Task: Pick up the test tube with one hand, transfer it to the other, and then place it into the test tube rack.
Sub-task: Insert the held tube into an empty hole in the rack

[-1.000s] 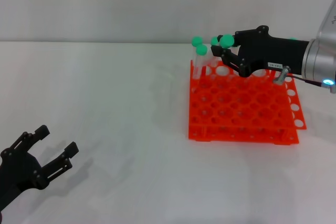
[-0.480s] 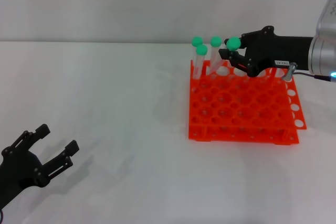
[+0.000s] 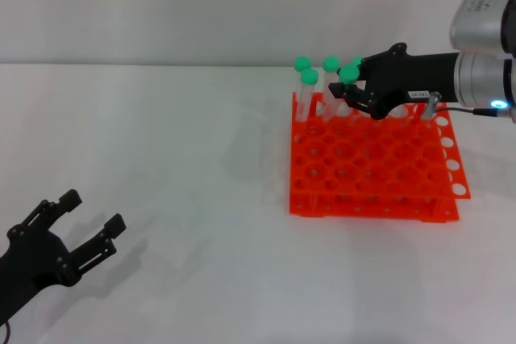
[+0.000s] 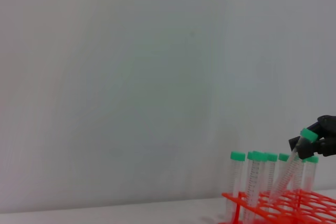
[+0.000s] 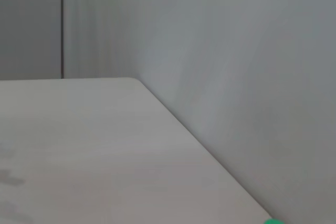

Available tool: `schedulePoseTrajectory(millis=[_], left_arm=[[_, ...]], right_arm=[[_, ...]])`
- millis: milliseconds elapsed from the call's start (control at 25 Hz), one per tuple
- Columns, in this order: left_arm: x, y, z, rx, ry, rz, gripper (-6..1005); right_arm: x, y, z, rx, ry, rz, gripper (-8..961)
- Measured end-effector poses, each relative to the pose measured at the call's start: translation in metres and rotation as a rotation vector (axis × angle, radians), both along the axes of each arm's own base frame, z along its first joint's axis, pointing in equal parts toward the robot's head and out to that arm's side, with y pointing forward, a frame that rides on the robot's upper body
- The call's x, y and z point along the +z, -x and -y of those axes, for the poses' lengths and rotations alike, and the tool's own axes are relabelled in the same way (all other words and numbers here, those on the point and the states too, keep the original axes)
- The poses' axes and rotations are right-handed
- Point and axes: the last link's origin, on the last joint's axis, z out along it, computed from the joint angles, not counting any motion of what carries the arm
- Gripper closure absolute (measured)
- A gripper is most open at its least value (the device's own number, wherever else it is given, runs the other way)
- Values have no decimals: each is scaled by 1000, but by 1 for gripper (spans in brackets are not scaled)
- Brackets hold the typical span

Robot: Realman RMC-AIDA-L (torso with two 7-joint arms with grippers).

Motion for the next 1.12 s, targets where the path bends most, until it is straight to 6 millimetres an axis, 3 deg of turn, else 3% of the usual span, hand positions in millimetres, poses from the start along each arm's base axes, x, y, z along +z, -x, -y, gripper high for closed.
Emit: schedulePoseTrajectory(millis=[480,1120], left_arm=[[-1,0,-2,2,2,-4,106],[-3,-2,-4,-4,8,-1,106]], right_arm=[[-4,6,-9,-11,-3,45,744],[-22,36,-22,19,42,155,745]])
